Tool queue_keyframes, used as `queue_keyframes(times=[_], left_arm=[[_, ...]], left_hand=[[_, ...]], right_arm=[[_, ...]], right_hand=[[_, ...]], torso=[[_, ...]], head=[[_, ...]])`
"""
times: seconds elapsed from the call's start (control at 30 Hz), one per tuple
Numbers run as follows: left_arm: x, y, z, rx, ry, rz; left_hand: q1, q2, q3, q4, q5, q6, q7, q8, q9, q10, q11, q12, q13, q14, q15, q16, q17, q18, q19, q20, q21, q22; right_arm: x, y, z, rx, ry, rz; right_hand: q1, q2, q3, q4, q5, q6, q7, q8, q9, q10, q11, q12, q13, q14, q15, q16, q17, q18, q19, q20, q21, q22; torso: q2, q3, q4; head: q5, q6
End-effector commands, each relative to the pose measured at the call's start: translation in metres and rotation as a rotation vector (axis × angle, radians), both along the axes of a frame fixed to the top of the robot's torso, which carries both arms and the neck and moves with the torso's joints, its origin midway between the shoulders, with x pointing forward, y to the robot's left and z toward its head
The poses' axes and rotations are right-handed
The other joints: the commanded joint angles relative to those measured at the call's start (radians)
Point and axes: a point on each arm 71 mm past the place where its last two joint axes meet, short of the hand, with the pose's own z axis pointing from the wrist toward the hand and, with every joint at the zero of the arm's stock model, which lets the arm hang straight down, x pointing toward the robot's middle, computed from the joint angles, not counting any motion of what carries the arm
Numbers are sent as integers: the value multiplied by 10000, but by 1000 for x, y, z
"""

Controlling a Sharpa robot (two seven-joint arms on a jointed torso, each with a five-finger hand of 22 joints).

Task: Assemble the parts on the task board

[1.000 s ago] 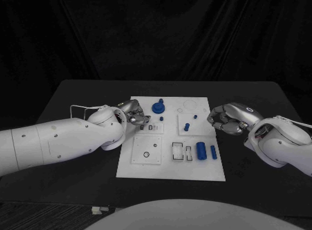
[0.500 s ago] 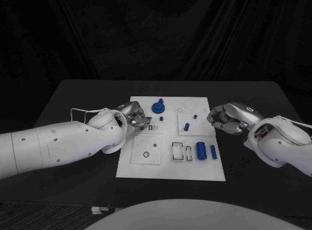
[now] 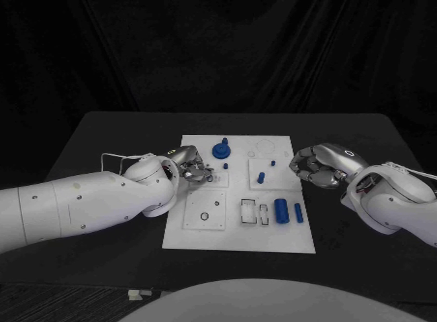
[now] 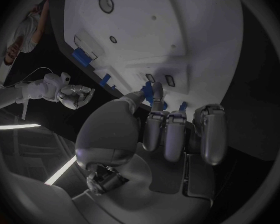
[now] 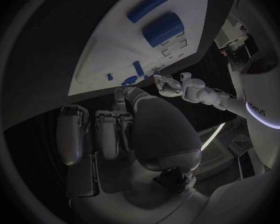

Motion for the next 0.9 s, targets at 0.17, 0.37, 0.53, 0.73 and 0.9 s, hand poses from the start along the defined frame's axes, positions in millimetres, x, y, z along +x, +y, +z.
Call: queue_keyframes(times=[0.17,0.37,0.53,0.73,0.9], left_arm=[[-1,-4,-3,28,112,-319],[-1,-6,-5,40,143,-371],[-1,-7,-7,39,166,-407],[-1,-7,-9,7,138,-398],[-1,-6,-9,-60,56,-345]], left_hand=[[-120,-15,3,66,-78,52,-18,-61,-11,357,-26,19,2016,1036,-45,26,2630,46,37,-32,-30,2067],[-127,-13,6,78,-94,53,-18,-63,-11,358,-26,20,2017,1036,-45,26,2630,48,33,-33,-37,2064],[-146,-9,12,108,-139,51,-16,-70,-13,354,-24,16,2013,1036,-46,26,2630,48,33,-33,-42,2063],[-162,-11,19,141,-216,49,-15,-77,-12,348,-23,10,2006,1036,-45,26,2630,50,29,-34,-53,2060],[-159,-9,24,144,-231,46,-16,-80,-13,349,-23,11,2007,1036,-45,26,2630,49,31,-34,-52,2061]], right_arm=[[-1,1,0,5,-70,-40],[0,1,-1,-3,-59,-37],[-1,1,-1,-3,-57,-34],[-1,0,0,-3,-61,-51],[-1,-1,0,-3,-63,-56]], right_hand=[[111,5,45,-21,35,13,56,25,6,1028,80,25,2635,1073,70,26,2634,21,416,44,-47,2182],[120,11,62,-36,51,20,63,26,7,1028,88,25,2635,1073,77,26,2634,24,410,51,-60,2178],[120,11,62,-36,51,20,63,26,7,1028,88,25,2635,1073,77,26,2634,24,410,51,-60,2178],[120,11,62,-36,51,20,63,26,7,1028,88,25,2635,1073,77,26,2634,24,410,51,-60,2178],[120,11,62,-36,51,20,63,26,7,1028,88,25,2635,1073,77,26,2634,24,410,51,-60,2178]], torso=[[-1,3,-3],[0,-1,5],[3,2,4],[0,0,-4],[-1,1,-3]], head=[[26,-2],[14,-2],[-4,-2],[0,-2],[0,-2]])
